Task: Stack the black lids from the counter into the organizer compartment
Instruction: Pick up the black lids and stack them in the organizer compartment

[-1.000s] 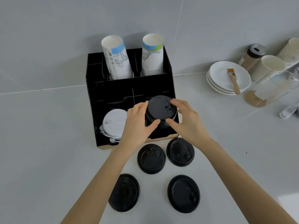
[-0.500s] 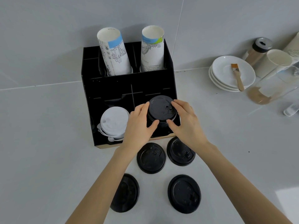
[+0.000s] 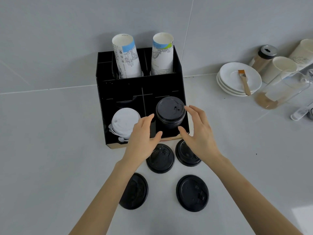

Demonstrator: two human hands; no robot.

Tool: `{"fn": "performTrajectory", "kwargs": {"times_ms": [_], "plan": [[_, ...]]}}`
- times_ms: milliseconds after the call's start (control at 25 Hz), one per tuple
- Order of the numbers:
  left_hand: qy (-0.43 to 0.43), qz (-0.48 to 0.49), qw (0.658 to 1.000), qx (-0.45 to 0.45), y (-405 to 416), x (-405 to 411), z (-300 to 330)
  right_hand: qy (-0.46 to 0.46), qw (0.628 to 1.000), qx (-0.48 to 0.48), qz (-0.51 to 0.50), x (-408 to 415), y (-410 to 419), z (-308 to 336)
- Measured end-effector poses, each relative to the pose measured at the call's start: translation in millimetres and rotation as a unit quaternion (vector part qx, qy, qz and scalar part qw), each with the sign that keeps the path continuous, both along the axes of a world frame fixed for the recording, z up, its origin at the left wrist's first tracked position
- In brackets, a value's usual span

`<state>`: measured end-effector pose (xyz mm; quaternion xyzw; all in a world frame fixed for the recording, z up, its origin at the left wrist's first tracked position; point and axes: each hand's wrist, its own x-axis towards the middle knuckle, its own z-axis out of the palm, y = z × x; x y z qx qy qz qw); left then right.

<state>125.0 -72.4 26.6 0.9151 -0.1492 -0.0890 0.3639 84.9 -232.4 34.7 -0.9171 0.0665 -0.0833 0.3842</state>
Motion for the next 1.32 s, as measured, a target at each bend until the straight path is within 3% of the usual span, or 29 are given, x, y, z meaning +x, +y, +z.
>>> {"fn": "performTrajectory", "kwargs": {"times_ms": [200,440,680,1000,1320], "plan": [[0.023,-0.005,1.000,-0.015,19,-41,-13,0.025,0.998,0.000,0.052,-31,16,-23],[0.091,0.014,0.992,0.088,29,-67,-38,0.114,0.985,-0.059,0.118,-44,28,-61],[0.111,0.006,0.984,0.141,21,-72,-52,0.107,0.980,-0.108,0.129,-47,31,-74],[0.110,0.003,0.988,0.105,22,-70,-48,0.106,0.984,-0.065,0.127,-58,32,-64],[0.047,-0.056,0.996,0.059,31,-65,-17,0.069,0.989,-0.021,0.131,-60,22,-32]]}}
